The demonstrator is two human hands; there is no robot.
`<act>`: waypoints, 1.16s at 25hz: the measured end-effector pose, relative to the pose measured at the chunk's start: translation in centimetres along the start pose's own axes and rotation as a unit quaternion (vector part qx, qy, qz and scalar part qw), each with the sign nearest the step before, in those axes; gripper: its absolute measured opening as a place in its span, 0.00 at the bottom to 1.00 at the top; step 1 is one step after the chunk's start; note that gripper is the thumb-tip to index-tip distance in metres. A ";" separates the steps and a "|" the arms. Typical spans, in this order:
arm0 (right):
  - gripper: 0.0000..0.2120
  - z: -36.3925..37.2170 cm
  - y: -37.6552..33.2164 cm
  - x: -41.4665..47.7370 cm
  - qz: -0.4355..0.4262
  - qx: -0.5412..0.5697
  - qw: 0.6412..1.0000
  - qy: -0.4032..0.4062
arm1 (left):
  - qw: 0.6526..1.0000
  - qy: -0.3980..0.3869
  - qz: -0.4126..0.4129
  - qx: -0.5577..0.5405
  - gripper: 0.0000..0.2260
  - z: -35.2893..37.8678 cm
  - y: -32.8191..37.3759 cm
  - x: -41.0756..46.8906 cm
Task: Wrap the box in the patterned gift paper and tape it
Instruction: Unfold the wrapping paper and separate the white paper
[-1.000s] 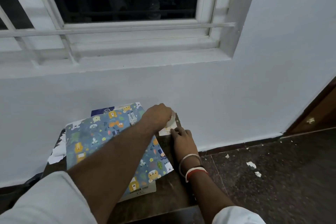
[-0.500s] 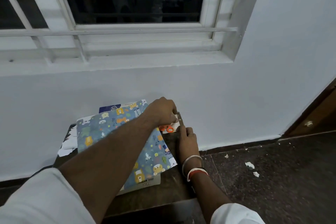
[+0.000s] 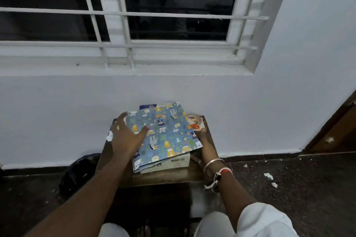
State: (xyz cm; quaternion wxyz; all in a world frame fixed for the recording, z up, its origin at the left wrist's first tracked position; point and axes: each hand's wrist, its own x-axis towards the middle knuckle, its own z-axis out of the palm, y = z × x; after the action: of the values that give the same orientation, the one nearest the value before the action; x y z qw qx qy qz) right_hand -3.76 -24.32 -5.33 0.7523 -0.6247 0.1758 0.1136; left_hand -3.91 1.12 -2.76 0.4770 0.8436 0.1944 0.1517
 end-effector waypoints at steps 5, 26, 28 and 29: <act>0.33 1.5 0.3 -3.6 -0.001 -0.030 0.999 -0.013 | 0.967 -0.114 -0.164 -0.160 0.41 -1.6 -4.3 -4.9; 0.07 0.4 -4.3 -13.2 -0.351 -0.187 0.913 0.088 | 0.978 -0.145 0.147 0.026 0.54 -4.8 -1.9 -13.8; 0.07 1.7 -4.3 -14.8 -0.383 -0.162 0.907 0.061 | 0.982 -0.069 0.178 0.002 0.38 -4.7 -1.6 -12.8; 0.07 2.4 -4.2 -15.7 -0.385 -0.152 0.910 0.039 | 0.983 -0.034 0.181 -0.012 0.31 -4.6 -1.4 -12.2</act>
State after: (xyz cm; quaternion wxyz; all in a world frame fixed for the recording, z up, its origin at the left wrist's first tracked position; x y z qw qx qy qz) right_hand -16.11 -22.03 5.21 0.6262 -0.7546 -0.0688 -0.1836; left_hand -16.93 -0.52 -2.53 0.4577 0.8638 0.0206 0.2095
